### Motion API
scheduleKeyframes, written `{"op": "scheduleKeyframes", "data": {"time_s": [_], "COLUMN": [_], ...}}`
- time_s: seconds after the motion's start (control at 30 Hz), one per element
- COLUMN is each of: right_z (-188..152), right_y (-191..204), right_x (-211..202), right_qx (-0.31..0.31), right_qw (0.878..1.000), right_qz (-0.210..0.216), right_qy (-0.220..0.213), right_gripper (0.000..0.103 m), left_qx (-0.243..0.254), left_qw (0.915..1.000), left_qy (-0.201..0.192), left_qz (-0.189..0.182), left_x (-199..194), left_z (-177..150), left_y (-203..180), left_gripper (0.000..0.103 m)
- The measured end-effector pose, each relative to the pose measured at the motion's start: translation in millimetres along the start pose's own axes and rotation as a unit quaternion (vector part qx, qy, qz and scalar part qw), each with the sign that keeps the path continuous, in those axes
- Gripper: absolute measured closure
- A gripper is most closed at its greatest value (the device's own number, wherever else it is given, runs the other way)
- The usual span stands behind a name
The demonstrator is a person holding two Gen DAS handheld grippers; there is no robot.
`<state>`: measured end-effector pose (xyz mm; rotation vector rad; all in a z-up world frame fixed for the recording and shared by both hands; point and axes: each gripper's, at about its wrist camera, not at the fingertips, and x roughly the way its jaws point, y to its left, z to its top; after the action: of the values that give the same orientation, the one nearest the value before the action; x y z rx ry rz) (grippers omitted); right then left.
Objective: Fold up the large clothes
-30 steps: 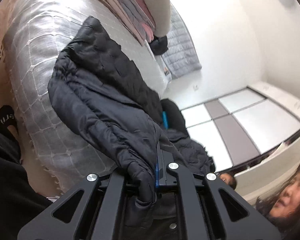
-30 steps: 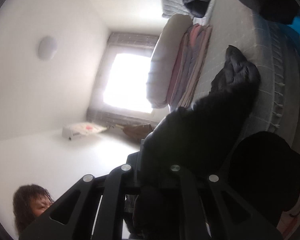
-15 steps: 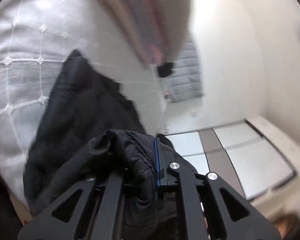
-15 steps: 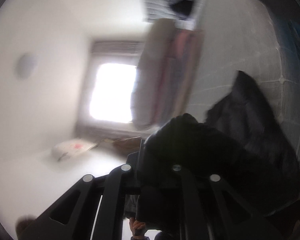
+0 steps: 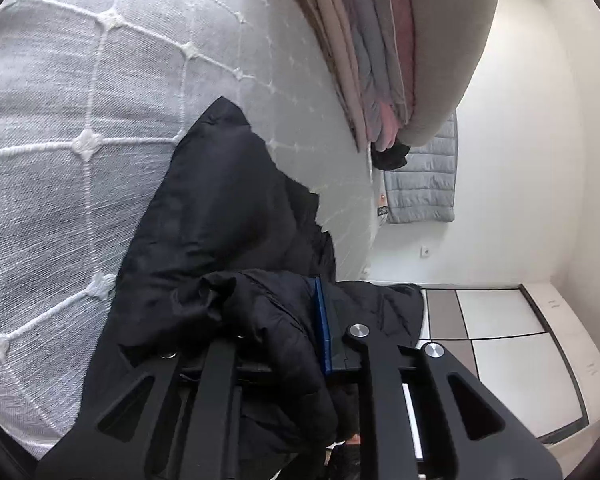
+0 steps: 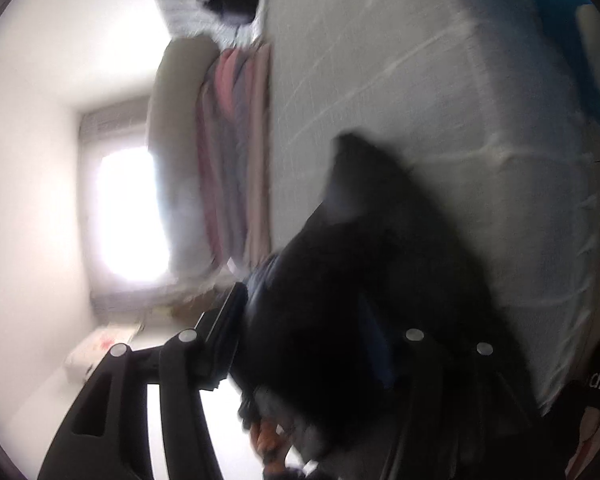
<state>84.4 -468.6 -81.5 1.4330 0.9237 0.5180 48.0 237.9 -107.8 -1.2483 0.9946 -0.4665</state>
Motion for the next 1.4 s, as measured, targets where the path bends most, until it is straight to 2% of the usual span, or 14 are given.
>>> {"op": "scheduleKeyframes", "data": {"time_s": [0.13,0.2,0.33,0.4,0.5,0.6,0.7,0.8,0.93,1.1,1.2,1.3,1.4], "right_z": [-2.1,-8.6,-45.1,-59.5,-57.0,-22.0,21.6,47.0,43.2,15.1,-1.4,-20.8,-22.1], "right_y": [16.5,24.2,39.4,51.9,75.7,81.9,55.7,25.9,18.5,36.4,69.6,87.1,96.0], "right_x": [14.3,28.5,67.4,88.0,98.2,102.6,122.2,142.7,140.8,136.4,154.6,183.5,241.8], "right_qx": [-0.008,-0.022,-0.069,-0.092,-0.121,-0.101,-0.043,0.001,0.01,-0.03,-0.079,-0.11,-0.114], "right_qw": [0.999,0.998,0.984,0.973,0.97,0.981,0.992,0.996,0.997,0.995,0.987,0.976,0.969], "right_qz": [0.029,0.023,0.006,0.012,0.046,0.08,0.061,0.036,0.035,0.034,0.057,0.076,0.069], "right_qy": [0.033,0.063,0.167,0.212,0.208,0.147,0.1,0.079,0.066,0.086,0.125,0.173,0.207], "right_gripper": [0.03,0.029,0.026,0.026,0.022,0.018,0.016,0.016,0.016,0.016,0.015,0.014,0.013], "left_qx": [-0.017,-0.029,-0.029,-0.031,-0.035,-0.027,-0.021,-0.014,-0.027,-0.014,-0.013,-0.029,-0.024], "left_qw": [0.9998,0.9996,0.9995,0.9989,0.9978,0.9972,0.9964,0.9956,0.9957,0.9958,0.995,0.9947,0.9946], "left_qy": [0.0,0.001,-0.008,-0.017,-0.033,-0.046,-0.057,-0.07,-0.07,-0.075,-0.074,-0.073,-0.072], "left_qz": [0.008,0.006,-0.013,-0.029,-0.046,-0.052,-0.059,-0.061,-0.055,-0.05,-0.066,-0.066,-0.07], "left_x": [4.9,7.1,-0.8,-6.3,-12.6,-16.9,-18.0,-20.1,-19.3,-24.4,-21.8,-15.3,-16.2], "left_z": [5.7,7.3,6.4,6.3,6.1,8.7,12.3,18.5,23.2,20.2,20.7,23.3,23.3], "left_y": [11.1,17.2,14.3,13.1,8.3,2.2,-3.1,-4.9,2.0,-2.9,-6.2,-2.2,-2.0], "left_gripper": [0.088,0.087,0.085,0.07,0.054,0.053,0.053,0.053,0.05,0.05,0.044,0.043,0.041]}}
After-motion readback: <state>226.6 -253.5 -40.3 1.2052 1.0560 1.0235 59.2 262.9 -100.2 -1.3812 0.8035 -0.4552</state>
